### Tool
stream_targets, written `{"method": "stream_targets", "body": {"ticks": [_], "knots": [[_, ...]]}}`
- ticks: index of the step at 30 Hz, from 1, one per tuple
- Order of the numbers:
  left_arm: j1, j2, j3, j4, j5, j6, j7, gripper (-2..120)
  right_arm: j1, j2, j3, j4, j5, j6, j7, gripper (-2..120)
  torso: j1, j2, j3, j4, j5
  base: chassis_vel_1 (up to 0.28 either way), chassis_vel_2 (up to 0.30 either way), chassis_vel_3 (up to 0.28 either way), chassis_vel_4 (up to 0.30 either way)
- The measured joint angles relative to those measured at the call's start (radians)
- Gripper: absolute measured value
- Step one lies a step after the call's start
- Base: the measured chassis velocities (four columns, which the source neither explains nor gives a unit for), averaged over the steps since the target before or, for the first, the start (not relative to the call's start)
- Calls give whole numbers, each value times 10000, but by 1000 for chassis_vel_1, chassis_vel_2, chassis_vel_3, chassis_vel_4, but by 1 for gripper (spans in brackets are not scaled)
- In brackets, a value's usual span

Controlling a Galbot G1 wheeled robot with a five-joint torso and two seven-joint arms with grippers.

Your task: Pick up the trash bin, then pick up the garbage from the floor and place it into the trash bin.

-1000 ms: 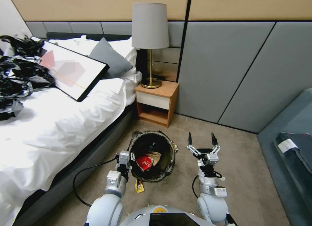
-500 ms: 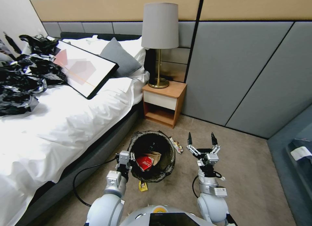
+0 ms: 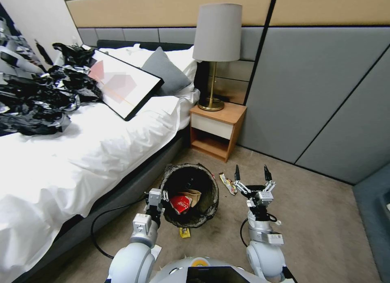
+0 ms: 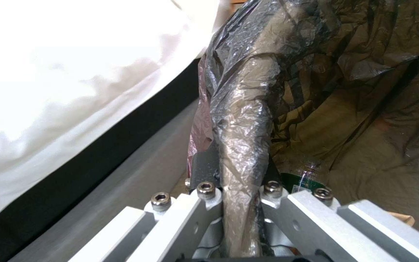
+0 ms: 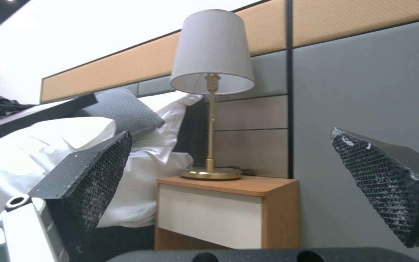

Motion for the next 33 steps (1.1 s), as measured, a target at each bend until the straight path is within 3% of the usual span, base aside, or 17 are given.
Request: {"method": "stream_targets", "body": {"ticks": [33], "knots": [[-35, -14, 0, 71, 13, -269, -25, 1, 128, -28, 113, 68, 375, -156, -273, 100, 0, 0, 0, 1, 0, 14, 16, 20, 17]]}}
